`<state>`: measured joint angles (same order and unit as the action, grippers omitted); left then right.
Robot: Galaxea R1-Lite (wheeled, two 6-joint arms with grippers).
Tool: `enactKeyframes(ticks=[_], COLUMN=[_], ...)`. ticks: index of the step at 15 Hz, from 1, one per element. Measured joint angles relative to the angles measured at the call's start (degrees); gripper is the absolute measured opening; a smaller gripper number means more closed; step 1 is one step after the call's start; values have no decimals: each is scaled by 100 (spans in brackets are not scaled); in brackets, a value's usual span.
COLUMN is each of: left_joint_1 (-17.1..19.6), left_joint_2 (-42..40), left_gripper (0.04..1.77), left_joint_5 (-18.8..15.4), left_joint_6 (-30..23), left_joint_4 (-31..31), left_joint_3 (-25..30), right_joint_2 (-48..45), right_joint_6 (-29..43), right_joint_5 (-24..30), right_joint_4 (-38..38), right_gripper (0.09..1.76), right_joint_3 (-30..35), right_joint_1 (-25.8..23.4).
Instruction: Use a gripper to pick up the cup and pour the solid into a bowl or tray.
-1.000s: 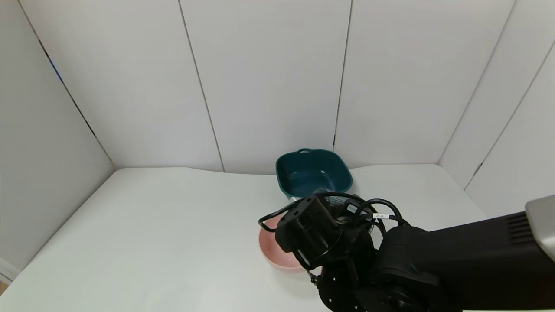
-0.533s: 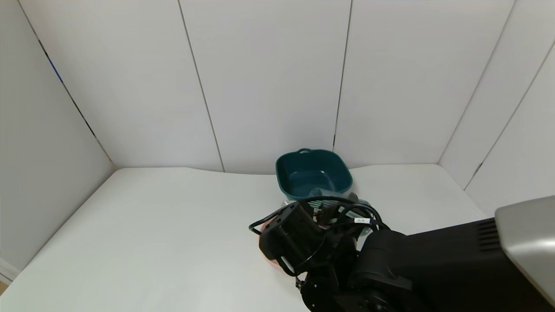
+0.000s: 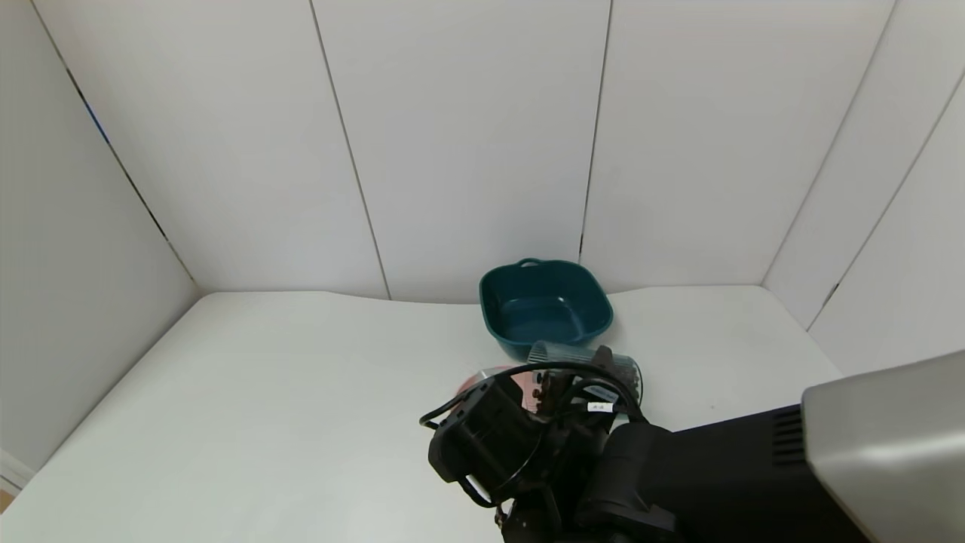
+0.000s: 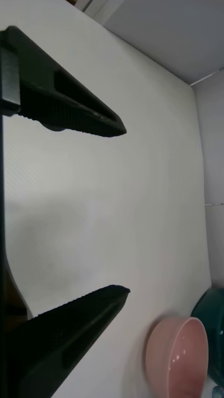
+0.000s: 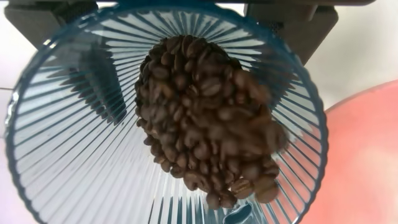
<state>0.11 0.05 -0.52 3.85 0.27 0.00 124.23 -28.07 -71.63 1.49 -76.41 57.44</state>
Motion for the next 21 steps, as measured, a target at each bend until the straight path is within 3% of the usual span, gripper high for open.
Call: enactKeyframes(ticks=[9, 15, 21], left_joint_1=[0, 0, 0], left_joint_2=[0, 0, 0], left_gripper=[172, 172, 172], left_joint_5=[0, 0, 0], left_joint_6=[0, 0, 0], left_joint_4=[0, 0, -2], left_joint_3=[0, 0, 0], right_joint_2=[245, 313, 560], right_joint_6=[-229, -260, -378], right_joint_5=[-413, -647, -1045], right_joint_4=[49, 802, 925], right_gripper=[132, 132, 132], right_joint_3=[-200, -617, -917], right_joint_1=[135, 160, 190])
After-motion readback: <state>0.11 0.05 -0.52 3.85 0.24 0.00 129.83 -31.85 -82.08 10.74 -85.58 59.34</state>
